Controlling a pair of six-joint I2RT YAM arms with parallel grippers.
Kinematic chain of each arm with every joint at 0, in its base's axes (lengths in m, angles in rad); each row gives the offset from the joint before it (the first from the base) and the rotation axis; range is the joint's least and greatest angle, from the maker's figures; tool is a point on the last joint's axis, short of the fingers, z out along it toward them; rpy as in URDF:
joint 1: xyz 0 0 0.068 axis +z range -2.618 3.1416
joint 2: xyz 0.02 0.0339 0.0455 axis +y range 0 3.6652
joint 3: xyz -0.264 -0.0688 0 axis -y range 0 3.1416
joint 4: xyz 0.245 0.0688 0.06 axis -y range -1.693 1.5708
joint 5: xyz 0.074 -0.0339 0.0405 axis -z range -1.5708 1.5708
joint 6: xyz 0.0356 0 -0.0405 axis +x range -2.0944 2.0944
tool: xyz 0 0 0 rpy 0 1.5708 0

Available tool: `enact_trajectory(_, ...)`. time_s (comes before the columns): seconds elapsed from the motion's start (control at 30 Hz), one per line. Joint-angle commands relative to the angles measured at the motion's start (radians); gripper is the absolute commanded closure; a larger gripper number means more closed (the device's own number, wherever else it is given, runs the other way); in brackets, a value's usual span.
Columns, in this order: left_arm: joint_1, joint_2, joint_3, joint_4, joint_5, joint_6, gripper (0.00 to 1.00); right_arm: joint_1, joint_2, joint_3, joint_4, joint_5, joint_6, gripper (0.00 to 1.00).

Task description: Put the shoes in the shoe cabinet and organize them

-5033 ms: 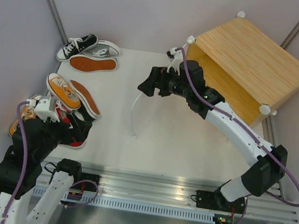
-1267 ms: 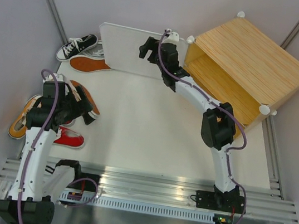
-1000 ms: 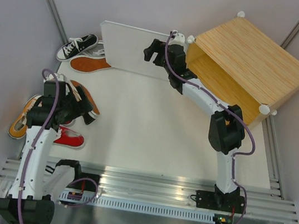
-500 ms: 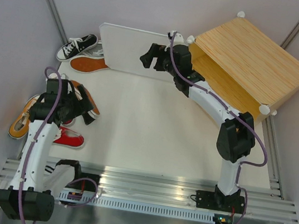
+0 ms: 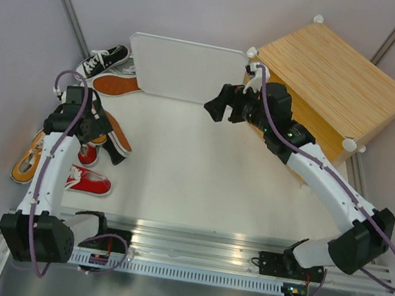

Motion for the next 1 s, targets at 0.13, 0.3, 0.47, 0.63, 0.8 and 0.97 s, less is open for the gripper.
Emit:
enact_trajectory(0.13,0.077,0.111,0.094,0.06,-0.103,0.067,0.02,0.008,-0.275,-0.207,-0.128,0.02,-0.043,0.02)
enact_trajectory(0.3,0.08,0.225,0.133,0.095,-0.066,0.006,0.02,0.008,-0.399,-0.288,-0.178,0.012,-0.033,0.02)
enact_trajectory(0.47,0.117,0.338,0.159,0.144,-0.075,-0.057,0.08,0.006,-0.466,-0.333,-0.229,0.03,-0.03,0.02)
enact_trajectory(0.63,0.137,0.426,0.174,0.166,-0.081,-0.109,0.13,0.008,-0.524,-0.343,-0.301,0.078,-0.038,0.02)
enact_trajectory(0.8,0.145,0.478,0.166,0.192,-0.055,-0.123,0.18,0.008,-0.53,-0.333,-0.341,0.106,-0.047,0.02)
enact_trajectory(0.97,0.156,0.527,0.169,0.206,-0.053,-0.123,0.27,0.008,-0.529,-0.328,-0.338,0.119,-0.03,0.02)
